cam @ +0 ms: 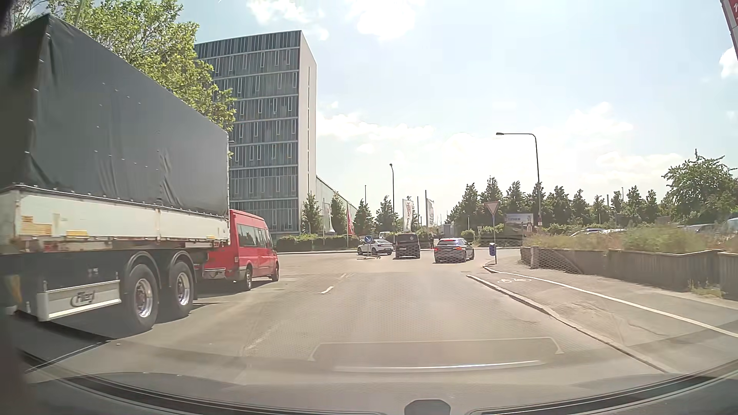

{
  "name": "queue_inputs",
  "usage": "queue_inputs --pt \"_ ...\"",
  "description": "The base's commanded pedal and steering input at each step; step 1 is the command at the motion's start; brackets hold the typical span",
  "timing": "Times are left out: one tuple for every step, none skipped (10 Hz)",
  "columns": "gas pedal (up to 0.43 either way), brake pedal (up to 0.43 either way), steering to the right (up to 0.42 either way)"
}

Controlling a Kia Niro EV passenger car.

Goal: Follow the waypoints while adhering to traffic rules and regulations

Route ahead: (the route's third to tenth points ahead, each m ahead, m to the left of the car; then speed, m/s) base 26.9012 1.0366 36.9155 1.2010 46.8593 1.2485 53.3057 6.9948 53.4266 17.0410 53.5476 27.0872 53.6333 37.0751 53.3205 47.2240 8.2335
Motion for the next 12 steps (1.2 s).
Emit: queue_inputs --pt "0.067 0.03 0.005" --pt "0.039 0.03 0.005" --pt "0.0 0.03 0.005" --pt "0.0 0.03 0.004" --pt "0.0 0.03 0.005" --pt "0.0 0.03 0.004" --pt "0.0 0.03 0.004" --pt "0.0 0.03 0.004" --pt "0.0 0.03 0.005" --pt "0.0 0.03 0.004" --pt "0.0 0.03 0.004" --pt "0.0 0.03 0.005"
